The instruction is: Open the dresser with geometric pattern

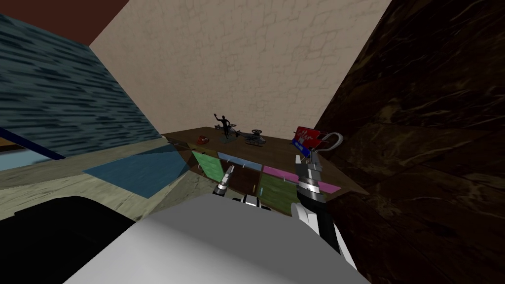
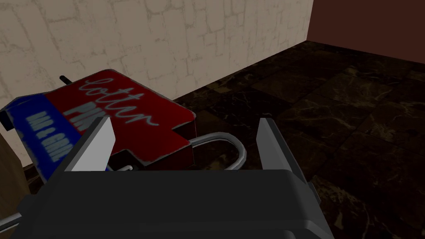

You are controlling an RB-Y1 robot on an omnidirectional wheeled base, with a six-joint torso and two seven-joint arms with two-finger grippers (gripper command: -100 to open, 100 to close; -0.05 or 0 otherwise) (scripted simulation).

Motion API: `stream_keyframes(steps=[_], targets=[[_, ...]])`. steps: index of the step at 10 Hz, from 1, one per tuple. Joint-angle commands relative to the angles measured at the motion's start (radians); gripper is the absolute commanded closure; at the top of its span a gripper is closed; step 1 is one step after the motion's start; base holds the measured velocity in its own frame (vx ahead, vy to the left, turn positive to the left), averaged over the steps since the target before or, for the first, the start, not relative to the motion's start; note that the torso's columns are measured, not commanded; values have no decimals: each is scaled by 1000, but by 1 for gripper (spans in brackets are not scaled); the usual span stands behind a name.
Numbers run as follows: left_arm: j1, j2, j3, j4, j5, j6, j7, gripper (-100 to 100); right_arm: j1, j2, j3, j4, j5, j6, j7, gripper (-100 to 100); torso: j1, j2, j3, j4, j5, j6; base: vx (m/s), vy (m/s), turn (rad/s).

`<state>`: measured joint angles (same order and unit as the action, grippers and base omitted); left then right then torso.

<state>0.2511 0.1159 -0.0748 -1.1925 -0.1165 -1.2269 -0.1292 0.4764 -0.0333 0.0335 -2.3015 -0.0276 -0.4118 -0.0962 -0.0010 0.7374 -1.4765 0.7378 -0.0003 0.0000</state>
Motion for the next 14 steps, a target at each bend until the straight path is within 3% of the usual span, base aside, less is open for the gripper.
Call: stream_keyframes(steps=[1,5,6,7,12,13,14], targets=[[5,9,7,-5,-8,4,-27,-100,0,0,0,0,0,0,0,0,1,1,1,0,0,0,-46,-200,41],[8,-85,12,-4,-12,11,-43,-100,0,0,0,0,0,0,0,0,6,-1,0,0,2,0,-8,-110,15],[9,-72,10,-6,-12,11,-42,-100,0,0,0,0,0,0,0,0,6,0,0,0,2,0,0,-9,0],[-11,-72,13,-24,-12,48,-39,-100,0,0,0,0,0,0,0,0,5,0,0,0,1,0,-13,-10,11],[-59,-68,20,-65,-10,133,-31,-100,0,0,0,0,0,0,0,0,0,-1,-1,3,-1,2,-26,-12,11],[-41,-67,17,-57,-11,122,-32,-100,0,0,0,0,0,0,0,0,-1,-2,-1,4,-2,2,-13,-3,1],[-38,-70,17,-47,-11,97,-34,100,0,0,0,0,0,0,0,0,0,-2,-1,2,-1,1,21,7,-27]])
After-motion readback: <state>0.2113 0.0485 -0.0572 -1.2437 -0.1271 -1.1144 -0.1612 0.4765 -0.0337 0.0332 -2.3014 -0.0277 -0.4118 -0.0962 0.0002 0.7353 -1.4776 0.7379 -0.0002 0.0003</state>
